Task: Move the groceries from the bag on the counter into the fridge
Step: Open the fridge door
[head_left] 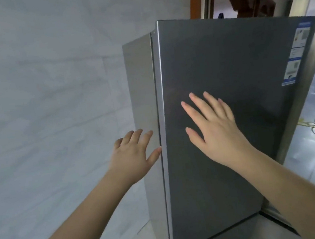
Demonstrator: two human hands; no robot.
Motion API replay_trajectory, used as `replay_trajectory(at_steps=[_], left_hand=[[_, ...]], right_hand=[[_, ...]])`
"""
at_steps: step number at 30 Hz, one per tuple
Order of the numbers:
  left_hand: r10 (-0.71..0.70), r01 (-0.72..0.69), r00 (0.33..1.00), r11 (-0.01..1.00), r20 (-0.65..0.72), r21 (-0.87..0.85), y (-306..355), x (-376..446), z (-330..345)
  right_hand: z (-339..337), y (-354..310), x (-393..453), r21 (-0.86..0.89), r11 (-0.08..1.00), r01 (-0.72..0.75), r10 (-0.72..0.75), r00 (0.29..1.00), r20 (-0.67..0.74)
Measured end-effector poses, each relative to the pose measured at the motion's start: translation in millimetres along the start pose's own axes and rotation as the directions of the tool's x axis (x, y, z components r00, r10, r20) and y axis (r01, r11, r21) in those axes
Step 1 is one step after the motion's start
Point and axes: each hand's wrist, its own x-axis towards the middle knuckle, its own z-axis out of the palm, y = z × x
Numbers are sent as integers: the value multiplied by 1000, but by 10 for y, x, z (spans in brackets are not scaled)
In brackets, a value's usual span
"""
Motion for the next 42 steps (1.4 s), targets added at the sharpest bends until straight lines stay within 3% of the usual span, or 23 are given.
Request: replay_trajectory(at_steps=[7,10,13,17,22,25,29,35,42], left_hand=[[-78,76,997,996,-28,-43,18,-27,-34],[-127,140,990,960,66,-244,84,-85,17],[-151,156,987,886,47,-437,196,-40,34],[-192,146,981,826,-29,-544,459,50,41],[-338,264,941,714,11,-648,709,179,194],[-417,348,907,670,56,-656,785,284,315],[-480,443,872,693,95,-569,828,387,483],[-495,443,865,677,81,-588,856,391,530],[-520,460,852,686,62,-564,920,339,419]], right_hand=[[28,-235,370,-79,952,295,-303,946,-113],[-10,-164,562,-172,928,329,-353,926,-134],[-8,-73,761,-270,866,421,-457,885,-86],[-6,81,974,-370,774,514,-559,829,-18],[-36,181,1080,-463,676,574,-636,771,27],[-18,167,1125,-502,640,582,-660,751,30],[-9,137,1182,-499,615,611,-692,721,30],[-90,66,1216,-533,573,623,-697,712,83],[-167,2,1171,-453,634,627,-676,734,69]])
